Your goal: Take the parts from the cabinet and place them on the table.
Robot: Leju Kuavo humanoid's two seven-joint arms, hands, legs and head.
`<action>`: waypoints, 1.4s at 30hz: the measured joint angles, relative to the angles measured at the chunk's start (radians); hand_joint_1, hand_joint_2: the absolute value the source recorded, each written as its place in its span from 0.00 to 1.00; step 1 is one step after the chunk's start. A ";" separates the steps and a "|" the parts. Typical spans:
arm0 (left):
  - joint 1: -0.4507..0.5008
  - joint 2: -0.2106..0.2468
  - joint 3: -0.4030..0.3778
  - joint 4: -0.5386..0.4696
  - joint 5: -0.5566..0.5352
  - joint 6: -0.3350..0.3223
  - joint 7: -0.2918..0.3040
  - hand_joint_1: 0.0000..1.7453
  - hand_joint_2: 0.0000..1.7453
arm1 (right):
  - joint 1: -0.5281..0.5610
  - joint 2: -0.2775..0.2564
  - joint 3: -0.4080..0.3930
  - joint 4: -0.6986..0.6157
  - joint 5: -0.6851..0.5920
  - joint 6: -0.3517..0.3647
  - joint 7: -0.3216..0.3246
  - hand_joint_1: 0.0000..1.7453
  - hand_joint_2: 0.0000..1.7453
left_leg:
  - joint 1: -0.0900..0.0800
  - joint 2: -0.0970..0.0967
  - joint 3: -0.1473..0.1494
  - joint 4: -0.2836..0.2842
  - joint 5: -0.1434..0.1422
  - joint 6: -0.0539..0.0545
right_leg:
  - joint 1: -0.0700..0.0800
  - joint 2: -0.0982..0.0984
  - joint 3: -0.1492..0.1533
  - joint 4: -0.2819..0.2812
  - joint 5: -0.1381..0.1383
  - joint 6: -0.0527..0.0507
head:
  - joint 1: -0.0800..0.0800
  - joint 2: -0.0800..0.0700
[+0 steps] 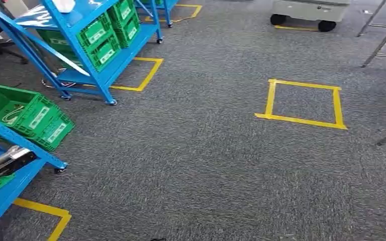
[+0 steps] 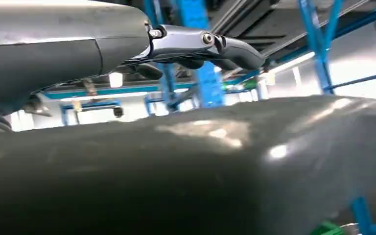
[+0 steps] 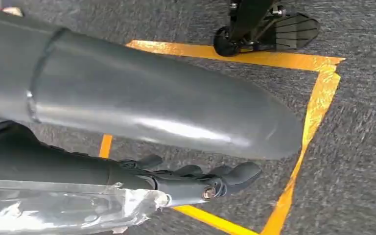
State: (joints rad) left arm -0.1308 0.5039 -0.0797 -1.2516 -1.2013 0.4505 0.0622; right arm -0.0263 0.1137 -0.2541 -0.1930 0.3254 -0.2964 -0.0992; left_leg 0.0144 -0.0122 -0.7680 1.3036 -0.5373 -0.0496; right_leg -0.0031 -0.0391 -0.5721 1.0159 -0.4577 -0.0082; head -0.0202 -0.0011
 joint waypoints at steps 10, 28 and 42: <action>0.008 0.004 0.012 -0.015 0.000 0.000 0.000 0.00 0.00 | -0.008 0.000 0.000 0.000 0.002 -0.002 0.000 0.00 0.00 | -0.004 0.027 0.179 -0.325 0.127 0.042 | 0.004 -0.058 0.014 0.015 -0.035 0.049 | 0.006 0.000; 0.000 0.001 0.022 -0.020 0.000 -0.011 0.000 0.00 0.00 | -0.001 0.001 -0.001 0.000 0.006 -0.004 0.002 0.00 0.00 | 0.000 -0.004 0.059 -0.120 0.028 0.001 | 0.002 0.046 0.010 -0.007 -0.001 -0.001 | 0.003 0.000; 0.002 0.000 0.026 -0.025 0.000 -0.016 -0.001 0.00 0.00 | -0.007 0.002 -0.001 0.000 0.008 -0.005 0.000 0.00 0.00 | -0.001 0.011 0.184 -0.336 0.133 0.048 | 0.006 0.020 -0.019 0.108 -0.093 0.047 | 0.010 0.000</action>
State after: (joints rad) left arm -0.1292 0.5043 -0.0538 -1.2768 -1.2016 0.4341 0.0614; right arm -0.0338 0.1152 -0.2552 -0.1934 0.3330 -0.3014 -0.0992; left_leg 0.0136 -0.0009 -0.5844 0.9675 -0.4043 -0.0019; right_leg 0.0025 -0.0189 -0.5913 1.1236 -0.5509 0.0391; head -0.0099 -0.0011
